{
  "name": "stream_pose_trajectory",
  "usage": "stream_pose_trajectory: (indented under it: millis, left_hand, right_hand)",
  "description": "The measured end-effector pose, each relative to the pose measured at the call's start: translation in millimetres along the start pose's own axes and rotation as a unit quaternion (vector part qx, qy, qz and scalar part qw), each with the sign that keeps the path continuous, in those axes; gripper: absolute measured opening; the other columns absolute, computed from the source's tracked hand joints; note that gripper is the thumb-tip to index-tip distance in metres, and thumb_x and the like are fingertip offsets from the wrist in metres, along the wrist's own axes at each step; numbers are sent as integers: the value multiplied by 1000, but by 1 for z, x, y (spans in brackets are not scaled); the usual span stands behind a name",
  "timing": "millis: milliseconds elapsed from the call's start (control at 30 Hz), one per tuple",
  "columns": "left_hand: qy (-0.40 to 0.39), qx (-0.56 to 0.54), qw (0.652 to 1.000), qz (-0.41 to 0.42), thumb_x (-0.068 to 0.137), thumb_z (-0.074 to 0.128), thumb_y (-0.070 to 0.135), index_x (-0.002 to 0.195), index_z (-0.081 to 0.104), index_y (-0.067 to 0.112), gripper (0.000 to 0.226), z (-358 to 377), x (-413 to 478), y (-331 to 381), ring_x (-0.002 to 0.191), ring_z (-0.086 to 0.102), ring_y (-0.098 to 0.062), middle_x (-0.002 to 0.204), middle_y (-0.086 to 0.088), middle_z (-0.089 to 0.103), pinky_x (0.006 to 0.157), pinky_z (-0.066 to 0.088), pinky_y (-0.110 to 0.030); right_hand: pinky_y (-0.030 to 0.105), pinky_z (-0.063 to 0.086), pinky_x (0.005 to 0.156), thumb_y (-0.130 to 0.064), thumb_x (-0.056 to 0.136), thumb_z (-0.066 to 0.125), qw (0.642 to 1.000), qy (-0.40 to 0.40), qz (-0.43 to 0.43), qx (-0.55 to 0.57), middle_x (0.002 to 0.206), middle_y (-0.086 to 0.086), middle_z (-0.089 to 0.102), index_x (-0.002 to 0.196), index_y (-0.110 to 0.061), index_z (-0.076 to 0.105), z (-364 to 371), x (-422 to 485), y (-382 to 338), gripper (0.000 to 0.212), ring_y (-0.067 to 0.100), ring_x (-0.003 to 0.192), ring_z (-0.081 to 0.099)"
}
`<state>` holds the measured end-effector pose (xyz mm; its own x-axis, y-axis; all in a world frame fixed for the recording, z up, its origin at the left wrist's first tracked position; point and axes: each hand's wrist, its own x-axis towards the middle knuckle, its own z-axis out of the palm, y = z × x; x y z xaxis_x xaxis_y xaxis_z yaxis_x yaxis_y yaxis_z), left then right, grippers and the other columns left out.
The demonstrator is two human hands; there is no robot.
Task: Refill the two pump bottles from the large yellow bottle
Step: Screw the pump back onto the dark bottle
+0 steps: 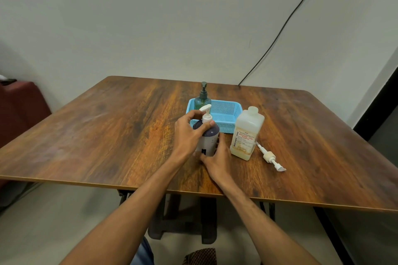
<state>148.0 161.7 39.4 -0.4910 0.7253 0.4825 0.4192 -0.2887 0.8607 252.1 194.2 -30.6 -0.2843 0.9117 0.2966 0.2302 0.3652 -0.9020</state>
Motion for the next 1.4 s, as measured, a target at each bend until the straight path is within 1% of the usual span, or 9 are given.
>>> stream_pose_trajectory:
  millis: [233,367,533,633,867,1000,1100,1200,1400]
  left_hand:
    - [-39,-37,998,-22,86,77,20,120,72,10,37,-3,9,-11,106,70,-15,113,-2,75,93,57,-49]
    - [-66,-58,996,-25,89,74,17,121,70,14,32,-8,10,-11,109,68,-9,112,6,74,98,55,-46]
    - [-25,-63,998,-5,80,82,27,116,71,17,39,-2,5,-10,105,69,-10,108,6,75,94,57,-37]
    - [-14,-75,997,-20,79,82,18,110,74,11,33,0,8,-13,102,71,-14,105,2,76,92,58,-42]
    - [-71,-86,993,-25,81,81,20,109,76,12,30,-11,16,-14,99,70,-3,104,9,76,82,54,-20]
    - [-76,-82,994,-18,78,83,26,116,69,27,40,-11,11,-13,107,65,2,111,16,72,83,51,-11]
    - [-76,-77,994,-29,74,86,29,110,71,27,39,-6,11,-13,104,68,-4,108,14,73,88,57,-27]
    - [-70,-77,994,-39,78,83,27,111,74,15,36,-2,14,-13,102,71,-16,107,5,76,90,59,-46]
    - [-104,-111,988,-40,85,78,23,108,75,25,24,-3,15,-13,101,72,-14,106,7,77,88,58,-37]
  right_hand:
    - [28,44,98,-24,68,89,1000,-9,8,5,136,-7,55,143,-26,39,-4,2,-1,90,8,123,49]
    - [23,43,97,-26,65,90,1000,-14,8,4,135,-11,54,142,-28,40,-6,2,-5,92,6,122,49]
    - [32,46,102,-22,67,89,999,-24,17,12,135,-8,56,140,-27,41,-8,2,-6,88,10,125,51]
    - [34,46,104,-21,68,89,999,-30,18,14,135,-8,56,141,-27,40,-10,2,-7,89,10,125,51]
    - [46,47,105,-22,67,90,998,-40,28,28,139,-3,55,144,-25,40,-12,1,-9,92,15,127,52]
    - [48,48,104,-22,66,90,998,-48,30,31,136,-4,57,142,-27,42,-17,1,-12,90,17,125,54]
    - [49,47,104,-19,68,89,997,-56,36,29,139,-3,55,145,-27,39,-18,3,-12,92,19,128,52]
    - [48,48,103,-16,67,89,997,-64,37,36,137,-4,56,142,-27,42,-20,5,-12,89,18,126,53]
    - [49,50,101,-20,66,90,995,-79,38,55,137,-4,56,144,-27,41,-21,6,-10,92,19,125,55]
